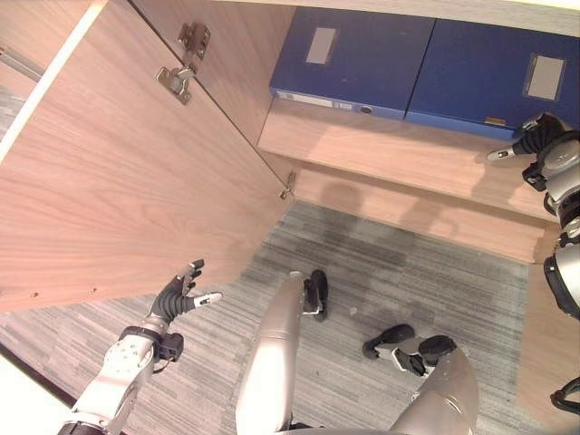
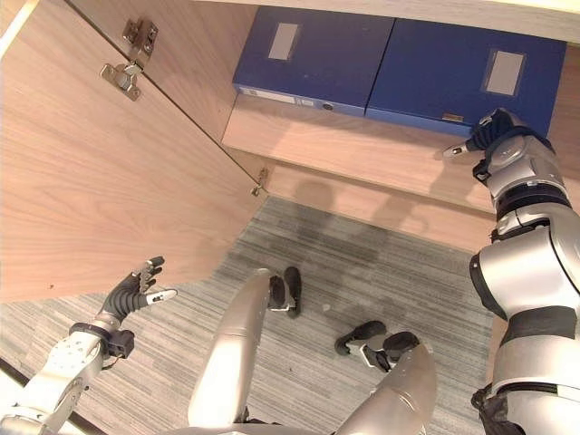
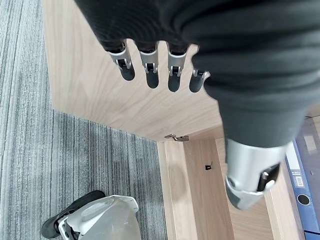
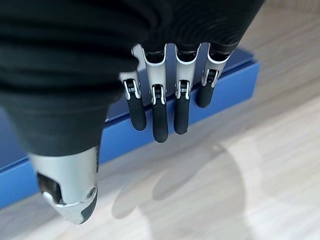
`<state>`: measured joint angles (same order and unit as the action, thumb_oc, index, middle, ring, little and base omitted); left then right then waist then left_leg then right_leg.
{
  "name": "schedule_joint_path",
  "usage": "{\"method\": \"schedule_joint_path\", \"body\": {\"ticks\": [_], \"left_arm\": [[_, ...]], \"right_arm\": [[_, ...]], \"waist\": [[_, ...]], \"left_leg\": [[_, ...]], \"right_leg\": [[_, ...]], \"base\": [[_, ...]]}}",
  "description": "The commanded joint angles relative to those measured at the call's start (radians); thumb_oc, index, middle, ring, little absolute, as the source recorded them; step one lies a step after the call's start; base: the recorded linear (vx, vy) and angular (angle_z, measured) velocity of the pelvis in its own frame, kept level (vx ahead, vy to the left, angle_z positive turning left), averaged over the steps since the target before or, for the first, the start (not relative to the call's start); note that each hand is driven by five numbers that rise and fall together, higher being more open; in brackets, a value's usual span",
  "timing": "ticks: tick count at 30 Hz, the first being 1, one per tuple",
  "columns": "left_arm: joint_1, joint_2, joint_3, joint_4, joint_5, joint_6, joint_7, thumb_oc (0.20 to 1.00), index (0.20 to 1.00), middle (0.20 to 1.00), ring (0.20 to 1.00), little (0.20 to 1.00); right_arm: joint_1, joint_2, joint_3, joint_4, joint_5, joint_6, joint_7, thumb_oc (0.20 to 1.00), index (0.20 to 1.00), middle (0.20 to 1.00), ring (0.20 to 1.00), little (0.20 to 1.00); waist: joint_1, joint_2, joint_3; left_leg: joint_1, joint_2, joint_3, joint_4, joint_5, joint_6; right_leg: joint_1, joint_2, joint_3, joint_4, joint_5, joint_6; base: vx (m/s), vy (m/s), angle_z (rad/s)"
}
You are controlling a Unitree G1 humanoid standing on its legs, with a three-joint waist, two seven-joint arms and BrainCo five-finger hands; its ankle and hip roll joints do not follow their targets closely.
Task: Put the empty folder in the office cabinet
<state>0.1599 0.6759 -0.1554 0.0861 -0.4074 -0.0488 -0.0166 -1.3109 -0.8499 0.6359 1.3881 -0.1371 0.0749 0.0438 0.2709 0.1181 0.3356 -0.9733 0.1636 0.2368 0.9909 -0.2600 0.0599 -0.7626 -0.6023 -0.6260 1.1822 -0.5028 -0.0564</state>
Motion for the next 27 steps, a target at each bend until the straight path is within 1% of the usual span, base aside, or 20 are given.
{"method": "schedule_joint_path", "body": {"ticks": [1,3,7,9,13,14,15,16,17,18,20,22,26,27], "left_arm": [[-0.017,0.034,0.075,-0.006,-0.027,-0.033,0.015,1.0,1.0,1.0,1.0,1.0],[-0.016,0.032,0.076,-0.009,-0.029,-0.031,0.015,1.0,1.0,1.0,1.0,1.0],[-0.008,0.024,0.085,-0.015,-0.02,-0.033,0.031,1.0,1.0,1.0,1.0,1.0],[-0.009,0.021,0.09,-0.019,-0.006,-0.04,0.044,1.0,1.0,1.0,1.0,1.0],[-0.012,0.014,0.101,-0.017,0.011,-0.048,0.061,1.0,1.0,1.0,1.0,1.0],[-0.011,0.014,0.101,-0.016,0.012,-0.048,0.061,1.0,1.0,1.0,1.0,1.0],[-0.01,0.006,0.105,-0.015,0.019,-0.053,0.07,1.0,1.0,1.0,1.0,1.0],[-0.009,0.007,0.104,-0.014,0.021,-0.054,0.071,1.0,1.0,1.0,1.0,1.0],[-0.011,-0.003,0.104,-0.001,0.037,-0.063,0.093,1.0,1.0,1.0,1.0,1.0],[-0.012,-0.002,0.103,0.002,0.038,-0.065,0.094,1.0,1.0,1.0,1.0,1.0],[-0.022,-0.005,0.093,0.011,0.052,-0.067,0.11,1.0,1.0,1.0,1.0,1.0],[-0.029,-0.001,0.085,0.014,0.064,-0.067,0.113,1.0,1.0,1.0,1.0,1.0],[-0.03,0.001,0.076,0.009,0.068,-0.069,0.109,1.0,1.0,1.0,1.0,1.0],[-0.029,-0.002,0.073,0.011,0.073,-0.07,0.108,1.0,1.0,1.0,1.0,1.0]], "right_arm": [[-0.088,-0.049,0.041,0.041,-0.028,0.001,-0.036,1.0,1.0,1.0,1.0,1.0],[-0.092,-0.05,0.047,0.042,-0.051,0.003,-0.05,1.0,1.0,1.0,1.0,1.0],[-0.091,-0.032,0.06,0.027,-0.139,0.016,-0.117,1.0,1.0,1.0,1.0,1.0],[-0.089,-0.019,0.07,-0.012,-0.208,0.022,-0.169,1.0,1.0,1.0,1.0,1.0],[-0.07,-0.009,0.055,-0.091,-0.263,0.027,-0.229,1.0,1.0,1.0,1.0,1.0],[-0.067,-0.009,0.053,-0.094,-0.264,0.028,-0.23,1.0,1.0,1.0,1.0,1.0],[-0.056,-0.01,0.044,-0.153,-0.309,0.039,-0.289,1.0,1.0,1.0,1.0,1.0],[-0.046,-0.012,0.036,-0.163,-0.315,0.046,-0.291,1.0,1.0,1.0,1.0,1.0],[0.004,0.001,-0.001,-0.277,-0.426,0.086,-0.416,1.0,1.0,1.0,1.0,1.0],[0.013,0.001,-0.008,-0.284,-0.431,0.091,-0.418,1.0,1.0,1.0,1.0,1.0],[0.041,0.028,-0.05,-0.346,-0.479,0.121,-0.476,1.0,1.0,1.0,1.0,1.0],[0.056,0.051,-0.087,-0.385,-0.505,0.139,-0.502,1.0,1.0,1.0,1.0,1.0],[0.069,0.084,-0.119,-0.41,-0.51,0.139,-0.524,1.0,1.0,1.0,1.0,1.0],[0.077,0.105,-0.131,-0.415,-0.504,0.135,-0.533,1.0,1.0,1.0,1.0,1.0]], "waist": [[0.015,-0.009,0.015],[0.011,-0.008,0.016],[0.002,-0.005,0.02],[-0.005,-0.002,0.023],[-0.019,-0.001,0.025],[-0.02,-0.002,0.026],[-0.029,-0.002,0.027],[-0.029,-0.003,0.027],[-0.046,-0.002,0.031],[-0.045,-0.003,0.031],[-0.055,-0.004,0.032],[-0.06,-0.005,0.034],[-0.069,-0.003,0.034],[-0.074,0.0,0.035]], "left_leg": [[-0.011,0.073,-0.109,-0.047,-0.01,-0.112],[-0.011,0.073,-0.108,-0.046,-0.01,-0.113],[-0.004,0.075,-0.102,-0.05,-0.01,-0.113],[0.004,0.076,-0.096,-0.056,-0.01,-0.115],[0.019,0.077,-0.088,-0.072,-0.006,-0.115],[0.021,0.077,-0.088,-0.073,-0.006,-0.115],[0.028,0.079,-0.082,-0.08,-0.004,-0.116],[0.033,0.079,-0.082,-0.083,-0.003,-0.115],[0.052,0.082,-0.076,-0.099,0.001,-0.116],[0.055,0.082,-0.075,-0.101,0.001,-0.116],[0.066,0.087,-0.072,-0.107,0.002,-0.117],[0.073,0.091,-0.071,-0.108,0.001,-0.117],[0.08,0.094,-0.066,-0.113,0.003,-0.117],[0.081,0.096,-0.063,-0.114,0.005,-0.118]], "right_leg": [[0.056,-0.067,0.058,-0.098,0.076,0.143],[0.056,-0.068,0.059,-0.097,0.076,0.143],[0.052,-0.063,0.066,-0.103,0.077,0.142],[0.051,-0.058,0.068,-0.113,0.081,0.144],[0.057,-0.046,0.074,-0.131,0.09,0.147],[0.058,-0.046,0.074,-0.132,0.091,0.147],[0.063,-0.043,0.072,-0.138,0.095,0.149],[0.067,-0.043,0.071,-0.14,0.097,0.15],[0.073,-0.035,0.072,-0.156,0.101,0.151],[0.075,-0.034,0.072,-0.158,0.102,0.15],[0.078,-0.024,0.076,-0.169,0.105,0.149],[0.083,-0.016,0.075,-0.178,0.108,0.149],[0.081,-0.008,0.08,-0.188,0.115,0.149],[0.08,-0.006,0.084,-0.191,0.119,0.15]], "base": [[0.0,0.0,0.0],[0.0,0.0,0.0],[-0.01,0.005,-0.01],[-0.03,0.024,-0.04],[0.0,0.0,0.0],[0.0,0.0,0.0],[0.0,0.009,-0.03],[-0.01,0.027,-0.05],[-0.02,0.018,-0.05],[-0.02,0.026,-0.09],[-0.01,0.008,-0.2],[-0.02,0.002,-0.25],[-0.02,0.01,-0.08],[0.0,0.0,0.0]]}}
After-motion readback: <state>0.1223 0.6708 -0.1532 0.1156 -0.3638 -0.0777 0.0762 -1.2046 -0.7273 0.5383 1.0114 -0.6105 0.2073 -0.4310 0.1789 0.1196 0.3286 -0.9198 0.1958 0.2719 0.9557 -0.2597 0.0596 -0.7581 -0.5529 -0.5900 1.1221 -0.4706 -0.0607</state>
